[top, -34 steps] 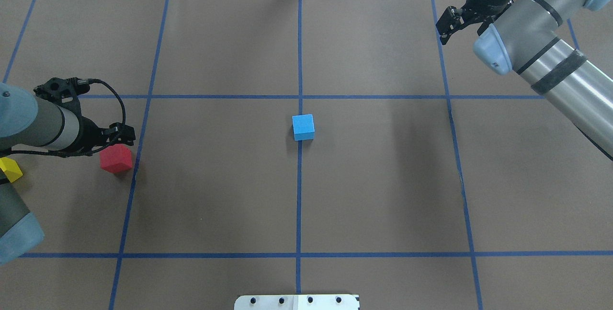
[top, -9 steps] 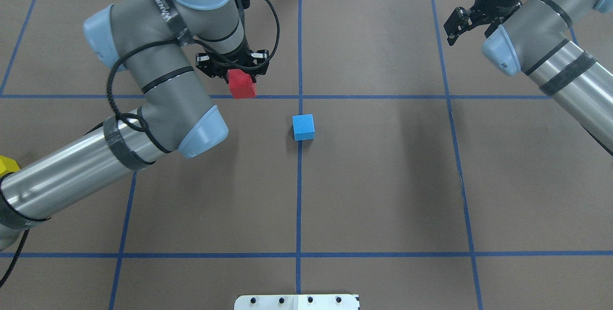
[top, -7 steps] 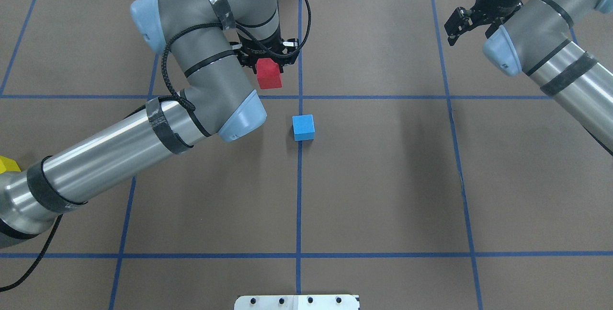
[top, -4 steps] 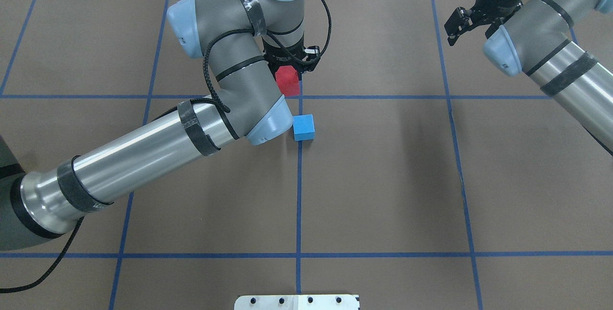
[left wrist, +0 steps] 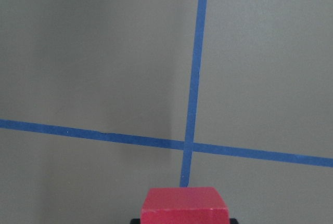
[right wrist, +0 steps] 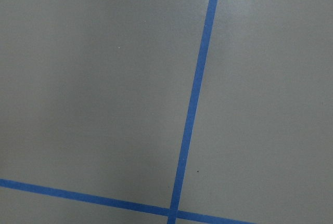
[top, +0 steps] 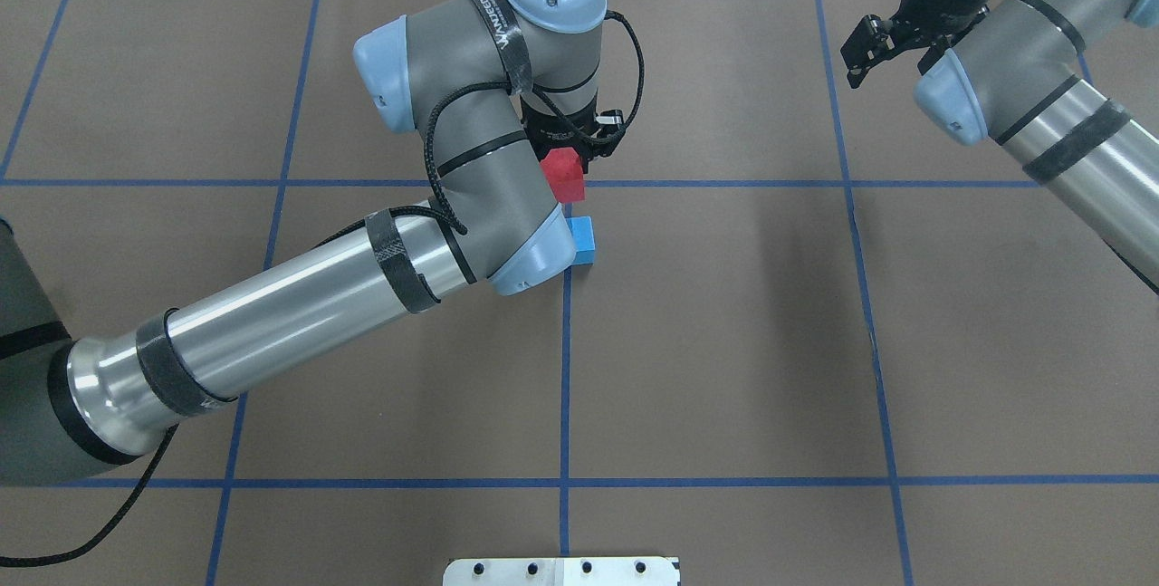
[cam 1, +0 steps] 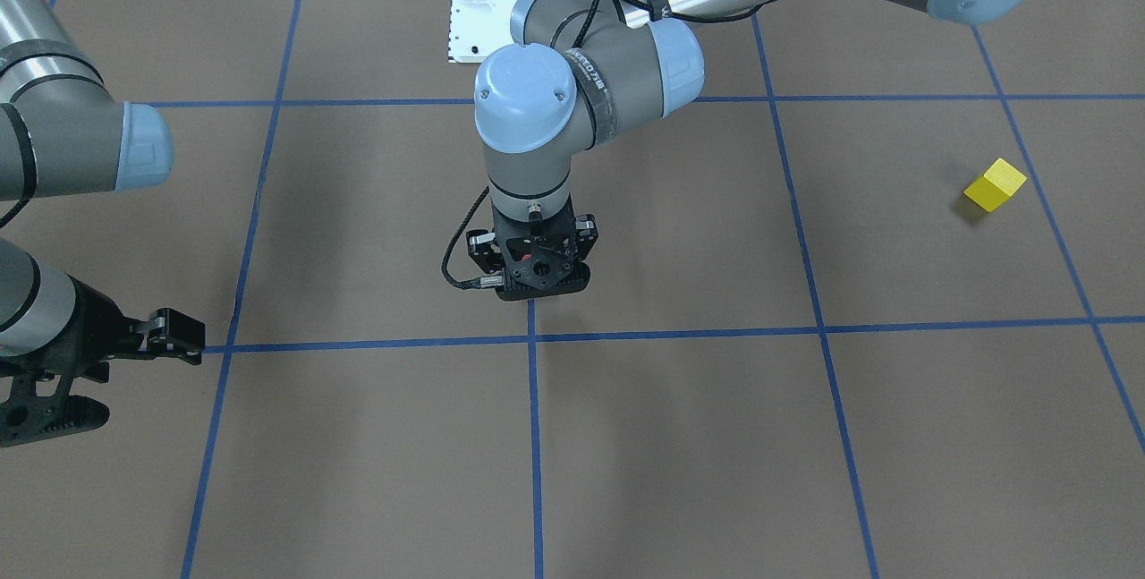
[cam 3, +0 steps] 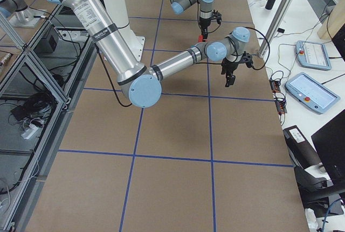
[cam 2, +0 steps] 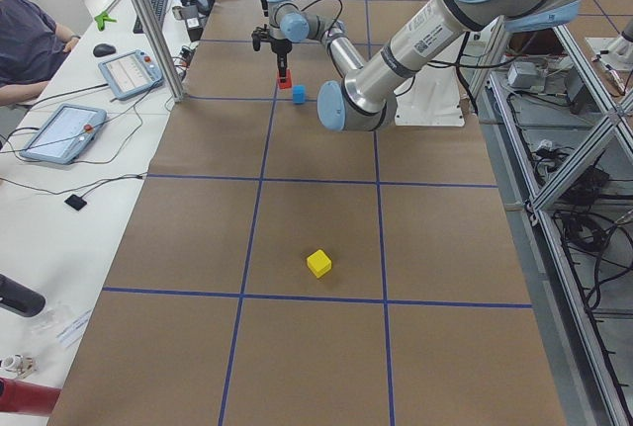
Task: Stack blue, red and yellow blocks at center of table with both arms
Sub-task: 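Carry the red block with the left gripper above the blue block, then lower the red block onto the blue block with the left gripper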
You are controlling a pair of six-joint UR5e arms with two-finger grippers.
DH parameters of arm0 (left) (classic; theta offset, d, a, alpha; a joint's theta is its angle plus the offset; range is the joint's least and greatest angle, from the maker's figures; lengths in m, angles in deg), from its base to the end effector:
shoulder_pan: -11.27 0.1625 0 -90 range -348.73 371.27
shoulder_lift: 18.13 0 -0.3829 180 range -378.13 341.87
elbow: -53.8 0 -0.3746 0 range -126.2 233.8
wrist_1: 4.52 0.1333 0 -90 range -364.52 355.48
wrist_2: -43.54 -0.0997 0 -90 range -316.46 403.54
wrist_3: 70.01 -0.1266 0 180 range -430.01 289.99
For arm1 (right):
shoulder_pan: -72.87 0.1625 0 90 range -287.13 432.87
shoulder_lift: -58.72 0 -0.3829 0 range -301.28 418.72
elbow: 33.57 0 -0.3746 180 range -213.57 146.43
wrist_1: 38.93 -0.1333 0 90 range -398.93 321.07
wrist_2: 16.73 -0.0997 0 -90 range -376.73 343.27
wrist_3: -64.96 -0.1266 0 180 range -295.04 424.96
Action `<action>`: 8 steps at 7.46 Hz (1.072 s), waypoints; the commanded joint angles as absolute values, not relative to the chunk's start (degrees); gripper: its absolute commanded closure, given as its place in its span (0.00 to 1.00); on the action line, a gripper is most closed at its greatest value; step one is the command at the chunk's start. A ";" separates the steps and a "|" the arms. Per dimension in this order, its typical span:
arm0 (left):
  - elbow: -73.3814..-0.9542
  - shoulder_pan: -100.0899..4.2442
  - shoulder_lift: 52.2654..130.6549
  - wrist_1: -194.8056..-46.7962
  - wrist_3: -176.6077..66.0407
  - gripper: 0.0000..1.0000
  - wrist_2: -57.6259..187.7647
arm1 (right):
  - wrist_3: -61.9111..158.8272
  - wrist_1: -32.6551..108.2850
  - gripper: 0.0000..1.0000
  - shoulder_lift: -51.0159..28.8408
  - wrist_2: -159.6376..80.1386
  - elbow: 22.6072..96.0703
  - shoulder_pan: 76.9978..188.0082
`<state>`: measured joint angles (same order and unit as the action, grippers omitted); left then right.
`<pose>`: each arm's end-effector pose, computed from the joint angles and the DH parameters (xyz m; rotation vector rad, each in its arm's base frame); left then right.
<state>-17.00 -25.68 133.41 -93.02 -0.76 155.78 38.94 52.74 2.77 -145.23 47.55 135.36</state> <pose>0.5605 -0.5284 0.1161 0.0141 0.7955 -0.1294 -0.2678 -0.6322 0.3715 0.0540 -0.7693 -0.1625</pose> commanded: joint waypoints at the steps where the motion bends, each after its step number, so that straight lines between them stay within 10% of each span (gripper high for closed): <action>1: -16.95 -24.68 132.95 -92.94 -0.67 1.00 155.86 | 38.94 52.74 0.00 2.73 -145.31 47.55 135.36; 8: -17.30 -23.97 132.42 -92.41 -0.40 1.00 157.78 | 38.94 52.74 0.00 2.65 -145.57 47.55 135.89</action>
<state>-17.21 -23.98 132.43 -92.58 -0.41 156.62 38.94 52.74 2.68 -145.43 47.56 135.74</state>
